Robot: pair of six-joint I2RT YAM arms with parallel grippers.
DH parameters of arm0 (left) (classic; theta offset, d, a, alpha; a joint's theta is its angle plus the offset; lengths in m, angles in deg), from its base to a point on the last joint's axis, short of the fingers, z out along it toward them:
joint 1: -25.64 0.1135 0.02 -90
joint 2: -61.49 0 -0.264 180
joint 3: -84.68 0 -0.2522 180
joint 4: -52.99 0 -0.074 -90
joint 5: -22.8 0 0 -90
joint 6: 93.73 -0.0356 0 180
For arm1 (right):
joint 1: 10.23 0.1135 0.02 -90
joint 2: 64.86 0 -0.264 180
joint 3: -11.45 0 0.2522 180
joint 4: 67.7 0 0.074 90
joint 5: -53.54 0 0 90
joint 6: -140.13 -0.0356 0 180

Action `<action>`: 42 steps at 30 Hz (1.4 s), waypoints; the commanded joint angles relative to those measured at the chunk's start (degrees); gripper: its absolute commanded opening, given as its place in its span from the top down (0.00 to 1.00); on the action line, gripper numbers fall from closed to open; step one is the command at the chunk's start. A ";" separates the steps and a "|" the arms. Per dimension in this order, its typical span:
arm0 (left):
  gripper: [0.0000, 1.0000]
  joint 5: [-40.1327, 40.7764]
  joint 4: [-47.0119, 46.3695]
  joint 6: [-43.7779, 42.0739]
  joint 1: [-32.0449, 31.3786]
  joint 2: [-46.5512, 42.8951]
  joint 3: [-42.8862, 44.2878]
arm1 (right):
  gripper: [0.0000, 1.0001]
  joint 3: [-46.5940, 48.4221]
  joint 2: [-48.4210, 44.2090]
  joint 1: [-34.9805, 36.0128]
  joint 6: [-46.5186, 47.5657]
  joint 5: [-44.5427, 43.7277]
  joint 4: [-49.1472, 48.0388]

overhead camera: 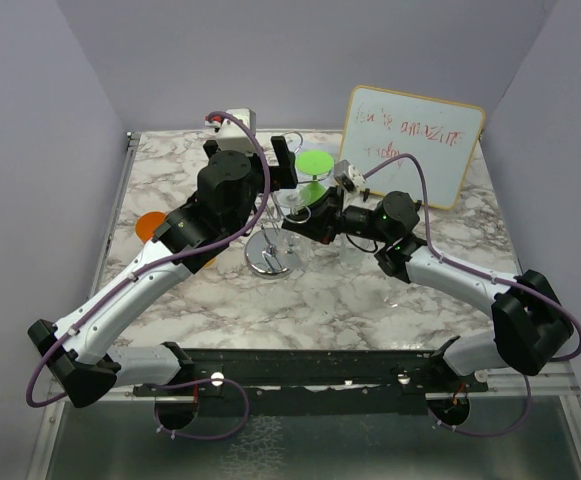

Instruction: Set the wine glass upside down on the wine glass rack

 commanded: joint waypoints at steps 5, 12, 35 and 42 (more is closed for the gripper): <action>0.01 0.28 0.27 0.29 0.42 -0.73 1.31 | 0.99 2.78 -0.42 0.79 -1.09 5.61 -1.90; 0.01 0.46 0.23 0.03 0.66 -1.00 1.27 | 0.99 2.49 -1.31 0.87 -1.85 7.24 -3.13; 0.01 -1.47 0.74 -0.15 0.76 -4.54 -0.31 | 0.82 -4.28 -6.36 0.87 -0.07 -11.36 2.06; 0.01 -2.26 0.66 -0.41 0.85 -3.86 0.69 | 0.69 -5.03 -6.05 0.87 -0.68 -11.65 2.39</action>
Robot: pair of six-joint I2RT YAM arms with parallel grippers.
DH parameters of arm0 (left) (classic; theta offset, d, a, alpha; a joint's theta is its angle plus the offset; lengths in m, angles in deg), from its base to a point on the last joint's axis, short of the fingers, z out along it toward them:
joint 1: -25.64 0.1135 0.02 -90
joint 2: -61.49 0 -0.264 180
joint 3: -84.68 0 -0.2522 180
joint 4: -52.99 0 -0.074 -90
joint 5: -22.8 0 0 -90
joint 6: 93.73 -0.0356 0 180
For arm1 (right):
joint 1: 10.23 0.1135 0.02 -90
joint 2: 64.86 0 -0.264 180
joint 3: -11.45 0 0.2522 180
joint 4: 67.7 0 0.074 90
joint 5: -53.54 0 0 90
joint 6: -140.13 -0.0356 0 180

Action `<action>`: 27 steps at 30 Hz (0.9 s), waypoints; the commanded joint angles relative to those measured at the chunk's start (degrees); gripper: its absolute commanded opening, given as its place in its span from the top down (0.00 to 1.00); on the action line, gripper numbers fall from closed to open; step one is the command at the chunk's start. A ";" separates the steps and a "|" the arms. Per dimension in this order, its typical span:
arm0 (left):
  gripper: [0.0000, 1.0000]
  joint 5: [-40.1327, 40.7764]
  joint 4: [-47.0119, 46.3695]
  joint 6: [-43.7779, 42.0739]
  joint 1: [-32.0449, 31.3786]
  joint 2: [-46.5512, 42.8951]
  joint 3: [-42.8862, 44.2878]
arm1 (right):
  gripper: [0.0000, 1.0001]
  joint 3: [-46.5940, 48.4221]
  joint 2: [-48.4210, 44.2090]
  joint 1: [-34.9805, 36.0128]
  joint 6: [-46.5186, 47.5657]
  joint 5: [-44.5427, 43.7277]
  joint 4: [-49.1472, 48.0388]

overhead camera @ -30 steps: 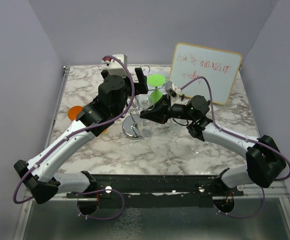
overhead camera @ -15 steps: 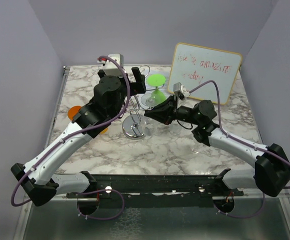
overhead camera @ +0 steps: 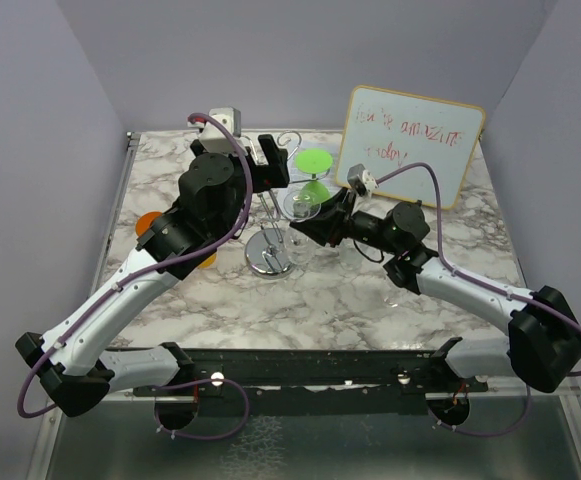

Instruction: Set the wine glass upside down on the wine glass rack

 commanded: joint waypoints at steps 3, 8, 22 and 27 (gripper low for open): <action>0.01 -1.97 0.36 -0.46 0.39 -0.38 0.61 | 0.58 -0.33 -0.13 0.26 0.40 -1.92 1.47; 0.01 -2.54 1.06 -1.34 0.56 -1.03 0.86 | 0.46 -0.24 -1.43 0.26 0.74 -2.07 4.30; 0.01 7.49 9.87 -8.44 3.22 -2.27 5.90 | 0.31 -1.45 -15.05 0.26 2.94 -2.46 19.24; 0.01 1.10 14.82 -8.15 13.76 2.87 11.66 | 0.30 -2.44 -21.12 0.26 3.80 -4.20 24.68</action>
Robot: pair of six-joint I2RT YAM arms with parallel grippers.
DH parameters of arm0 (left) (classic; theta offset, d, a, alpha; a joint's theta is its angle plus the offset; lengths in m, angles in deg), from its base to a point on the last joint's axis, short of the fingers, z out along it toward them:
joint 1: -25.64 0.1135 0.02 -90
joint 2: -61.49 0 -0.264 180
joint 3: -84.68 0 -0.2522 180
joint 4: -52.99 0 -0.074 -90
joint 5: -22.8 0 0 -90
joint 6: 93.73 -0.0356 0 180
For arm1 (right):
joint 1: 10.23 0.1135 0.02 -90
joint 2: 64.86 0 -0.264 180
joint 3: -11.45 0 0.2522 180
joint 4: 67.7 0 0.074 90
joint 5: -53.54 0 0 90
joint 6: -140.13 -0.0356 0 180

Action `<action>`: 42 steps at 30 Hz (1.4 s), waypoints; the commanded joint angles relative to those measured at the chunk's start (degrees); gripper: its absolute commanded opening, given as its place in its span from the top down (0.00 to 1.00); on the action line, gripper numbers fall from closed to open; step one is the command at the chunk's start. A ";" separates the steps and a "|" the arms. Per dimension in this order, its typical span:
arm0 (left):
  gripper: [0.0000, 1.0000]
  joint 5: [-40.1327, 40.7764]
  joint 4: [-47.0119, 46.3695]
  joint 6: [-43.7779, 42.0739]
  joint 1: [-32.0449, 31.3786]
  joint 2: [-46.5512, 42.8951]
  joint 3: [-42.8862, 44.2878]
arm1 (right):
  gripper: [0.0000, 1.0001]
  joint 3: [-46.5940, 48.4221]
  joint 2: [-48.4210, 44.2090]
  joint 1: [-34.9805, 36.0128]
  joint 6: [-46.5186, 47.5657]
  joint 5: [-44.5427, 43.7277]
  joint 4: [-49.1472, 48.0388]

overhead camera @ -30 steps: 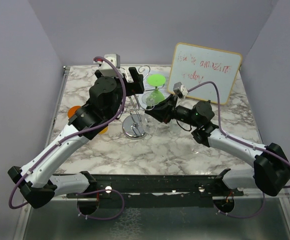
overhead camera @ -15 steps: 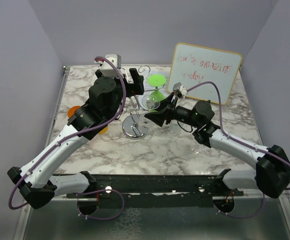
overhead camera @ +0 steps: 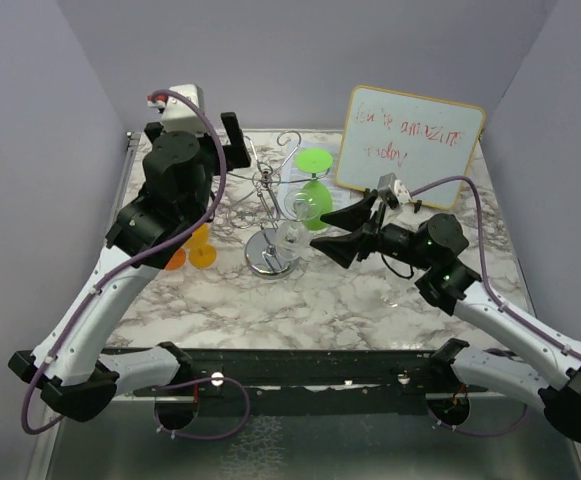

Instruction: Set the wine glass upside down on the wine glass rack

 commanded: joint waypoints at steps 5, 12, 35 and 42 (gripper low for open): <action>0.01 -10.59 8.57 0.72 19.30 8.48 8.07 | 0.30 -0.74 -8.30 0.28 1.73 -5.40 11.17; 0.22 -21.35 14.08 5.16 36.07 13.27 7.72 | 0.31 4.75 -11.19 0.26 -0.84 -18.03 21.63; 0.40 -7.68 10.99 19.91 45.29 -3.32 -29.89 | 0.42 13.39 -6.15 0.26 -2.55 -35.68 29.39; 0.46 -13.31 7.60 18.69 45.93 -1.94 -33.16 | 0.42 13.61 -6.15 0.26 -2.41 -35.64 28.48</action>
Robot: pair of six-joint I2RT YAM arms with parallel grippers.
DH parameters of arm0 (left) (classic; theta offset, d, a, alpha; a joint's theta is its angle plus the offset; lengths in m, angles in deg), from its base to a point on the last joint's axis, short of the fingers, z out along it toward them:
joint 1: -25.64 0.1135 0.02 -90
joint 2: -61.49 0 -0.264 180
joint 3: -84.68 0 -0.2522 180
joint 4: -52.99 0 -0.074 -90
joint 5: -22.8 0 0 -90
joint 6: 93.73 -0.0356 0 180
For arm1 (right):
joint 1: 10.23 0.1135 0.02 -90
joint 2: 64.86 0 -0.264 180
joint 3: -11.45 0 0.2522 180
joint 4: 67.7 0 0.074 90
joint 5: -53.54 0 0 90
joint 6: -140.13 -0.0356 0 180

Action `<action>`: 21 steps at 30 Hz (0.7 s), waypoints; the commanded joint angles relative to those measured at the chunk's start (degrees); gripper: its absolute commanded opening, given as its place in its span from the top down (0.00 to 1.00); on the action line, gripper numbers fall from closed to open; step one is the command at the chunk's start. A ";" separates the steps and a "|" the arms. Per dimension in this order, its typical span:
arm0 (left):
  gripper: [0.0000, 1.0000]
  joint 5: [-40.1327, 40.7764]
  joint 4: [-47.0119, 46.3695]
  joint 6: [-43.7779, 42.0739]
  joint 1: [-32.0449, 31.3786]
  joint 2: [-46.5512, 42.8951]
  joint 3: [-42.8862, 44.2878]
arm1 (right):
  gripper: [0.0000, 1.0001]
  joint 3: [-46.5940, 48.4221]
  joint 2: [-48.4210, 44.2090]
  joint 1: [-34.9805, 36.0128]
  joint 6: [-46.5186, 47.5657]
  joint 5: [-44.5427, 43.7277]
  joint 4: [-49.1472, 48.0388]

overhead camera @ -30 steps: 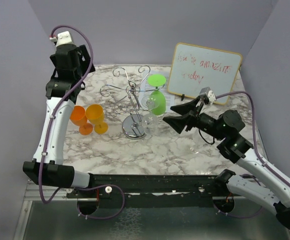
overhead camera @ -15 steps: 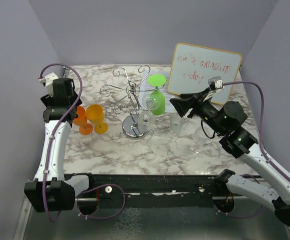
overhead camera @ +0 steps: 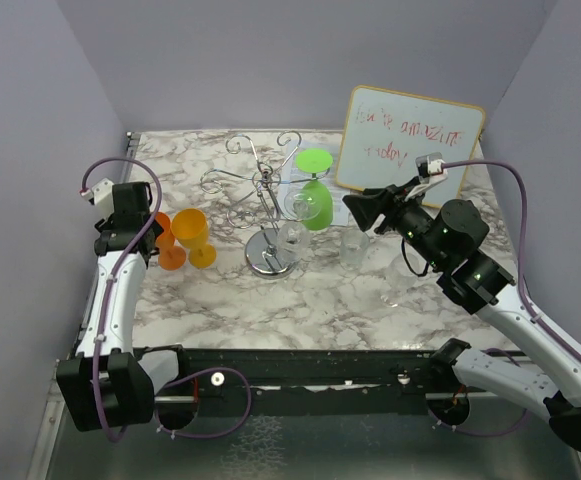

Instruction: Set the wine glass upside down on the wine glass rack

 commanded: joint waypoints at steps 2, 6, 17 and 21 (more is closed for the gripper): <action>0.49 -5.72 -4.92 -0.65 0.66 0.38 -1.68 | 0.42 1.65 -0.51 0.26 -0.05 -1.91 0.32; 0.66 -5.65 -5.18 -1.46 0.73 2.06 -1.79 | 0.42 2.04 -0.71 0.26 -0.22 -2.07 0.36; 1.00 1.82 -4.56 -6.16 0.68 3.39 2.17 | 0.41 6.43 -0.62 0.26 1.26 -2.28 -1.35; 1.00 6.78 -3.18 -7.98 0.74 2.84 7.24 | 0.41 8.64 0.22 0.26 1.81 -3.12 -2.20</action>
